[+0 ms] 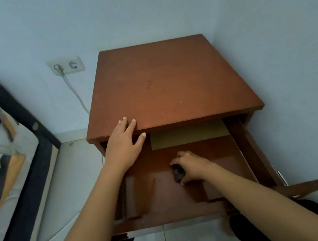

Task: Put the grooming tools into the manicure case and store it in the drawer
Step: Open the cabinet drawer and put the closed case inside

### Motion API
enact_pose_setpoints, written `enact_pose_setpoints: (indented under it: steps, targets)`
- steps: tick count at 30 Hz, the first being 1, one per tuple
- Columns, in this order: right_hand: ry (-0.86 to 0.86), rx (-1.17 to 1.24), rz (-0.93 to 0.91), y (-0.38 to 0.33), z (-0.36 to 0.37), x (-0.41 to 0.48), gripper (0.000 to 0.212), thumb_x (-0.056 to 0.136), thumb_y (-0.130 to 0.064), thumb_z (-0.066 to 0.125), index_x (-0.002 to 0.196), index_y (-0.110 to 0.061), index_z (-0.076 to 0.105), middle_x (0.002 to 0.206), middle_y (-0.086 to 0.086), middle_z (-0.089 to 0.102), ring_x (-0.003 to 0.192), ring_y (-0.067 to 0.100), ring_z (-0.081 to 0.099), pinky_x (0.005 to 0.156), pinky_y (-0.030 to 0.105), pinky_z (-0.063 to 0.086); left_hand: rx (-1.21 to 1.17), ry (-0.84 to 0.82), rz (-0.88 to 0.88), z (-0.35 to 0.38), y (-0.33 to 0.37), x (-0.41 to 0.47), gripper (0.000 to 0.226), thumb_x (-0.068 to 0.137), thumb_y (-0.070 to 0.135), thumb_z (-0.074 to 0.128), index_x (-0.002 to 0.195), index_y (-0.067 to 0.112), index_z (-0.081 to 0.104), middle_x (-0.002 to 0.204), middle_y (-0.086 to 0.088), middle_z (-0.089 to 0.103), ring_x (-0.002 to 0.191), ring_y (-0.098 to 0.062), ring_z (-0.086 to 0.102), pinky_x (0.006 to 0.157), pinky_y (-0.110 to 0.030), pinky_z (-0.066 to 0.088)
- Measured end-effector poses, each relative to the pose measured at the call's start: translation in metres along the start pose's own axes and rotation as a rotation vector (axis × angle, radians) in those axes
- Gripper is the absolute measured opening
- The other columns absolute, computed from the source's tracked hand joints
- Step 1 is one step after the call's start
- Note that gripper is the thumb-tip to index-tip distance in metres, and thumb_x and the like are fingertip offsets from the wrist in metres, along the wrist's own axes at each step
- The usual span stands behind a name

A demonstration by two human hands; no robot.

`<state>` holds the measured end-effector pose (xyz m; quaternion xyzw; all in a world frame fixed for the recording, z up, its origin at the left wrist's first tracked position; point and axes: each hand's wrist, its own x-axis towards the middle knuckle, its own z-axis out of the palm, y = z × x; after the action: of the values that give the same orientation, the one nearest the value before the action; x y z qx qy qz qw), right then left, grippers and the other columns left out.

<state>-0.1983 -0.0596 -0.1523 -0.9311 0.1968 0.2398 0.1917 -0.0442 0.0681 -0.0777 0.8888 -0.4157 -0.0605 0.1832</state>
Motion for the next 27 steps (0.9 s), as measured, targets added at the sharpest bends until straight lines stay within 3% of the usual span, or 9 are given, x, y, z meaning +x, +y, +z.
enact_pose_setpoints:
  steps: [5, 9, 14, 16, 20, 23, 27]
  targets:
    - [0.07, 0.154, 0.042, -0.007, -0.002, -0.028, 0.073, 0.083, -0.042, 0.062, 0.144, -0.025, 0.026, 0.154, 0.009, 0.021, 0.14, 0.029, 0.025, 0.111, 0.043, 0.033, -0.144, -0.028, 0.007, -0.009, 0.007, -0.05, 0.06, 0.094, 0.048, 0.042, 0.147, 0.023, 0.029, 0.157, 0.004, 0.017, 0.144, -0.013, 0.012, 0.114, -0.036, 0.02]
    - [0.268, 0.284, -0.068, -0.014, 0.003, -0.089, 0.056, 0.09, -0.047, 0.047, 0.14, -0.026, 0.034, 0.145, -0.002, 0.038, 0.132, 0.017, 0.038, 0.107, 0.035, 0.037, -0.081, -0.15, 0.213, -0.005, 0.018, -0.104, 0.061, 0.093, 0.053, 0.037, 0.147, 0.028, 0.025, 0.157, 0.01, 0.013, 0.144, -0.007, 0.009, 0.113, -0.028, 0.015]
    - [0.297, 0.258, -0.173, -0.012, 0.02, -0.156, 0.052, 0.088, -0.054, 0.047, 0.136, -0.035, 0.039, 0.144, -0.014, 0.039, 0.131, 0.004, 0.036, 0.108, 0.029, 0.034, -0.035, -0.293, 0.335, 0.008, 0.03, -0.153, 0.074, 0.082, 0.069, 0.026, 0.147, 0.035, 0.018, 0.156, 0.015, 0.01, 0.143, -0.003, 0.007, 0.116, -0.03, 0.009]
    - [0.328, 0.197, -0.183, -0.009, 0.026, -0.167, 0.049, 0.088, -0.049, 0.05, 0.135, -0.035, 0.042, 0.142, -0.014, 0.043, 0.129, 0.003, 0.039, 0.107, 0.03, 0.037, 0.02, -0.313, 0.343, 0.014, 0.029, -0.165, 0.083, 0.073, 0.074, 0.015, 0.147, 0.036, 0.016, 0.156, 0.015, 0.01, 0.143, -0.003, 0.008, 0.11, -0.024, 0.005]
    - [0.41, 0.098, -0.186, -0.007, 0.032, -0.168, 0.046, 0.092, -0.037, 0.051, 0.136, -0.027, 0.043, 0.139, -0.006, 0.049, 0.125, 0.009, 0.044, 0.105, 0.027, 0.038, 0.117, -0.269, 0.32, 0.024, 0.015, -0.165, 0.069, 0.087, 0.064, 0.019, 0.147, 0.032, 0.017, 0.157, 0.01, 0.015, 0.144, -0.007, 0.01, 0.111, -0.023, 0.006]
    - [0.455, 0.014, -0.212, -0.003, 0.029, -0.157, 0.048, 0.094, -0.033, 0.047, 0.14, -0.022, 0.038, 0.141, -0.002, 0.047, 0.127, 0.013, 0.043, 0.105, 0.025, 0.035, 0.204, -0.171, 0.38, 0.032, 0.007, -0.151, 0.077, 0.083, 0.066, 0.002, 0.148, 0.028, 0.017, 0.157, 0.008, 0.017, 0.144, -0.008, 0.011, 0.111, -0.022, 0.003]
    - [0.621, -0.032, -0.229, 0.008, 0.025, -0.129, 0.049, 0.092, -0.028, 0.053, 0.136, -0.012, 0.043, 0.141, 0.007, 0.048, 0.133, 0.021, 0.042, 0.109, 0.038, 0.04, 0.204, -0.044, 0.362, 0.044, 0.006, -0.122, 0.083, 0.085, 0.068, -0.004, 0.146, 0.02, 0.024, 0.154, 0.003, 0.018, 0.143, -0.012, 0.01, 0.113, -0.033, 0.001]
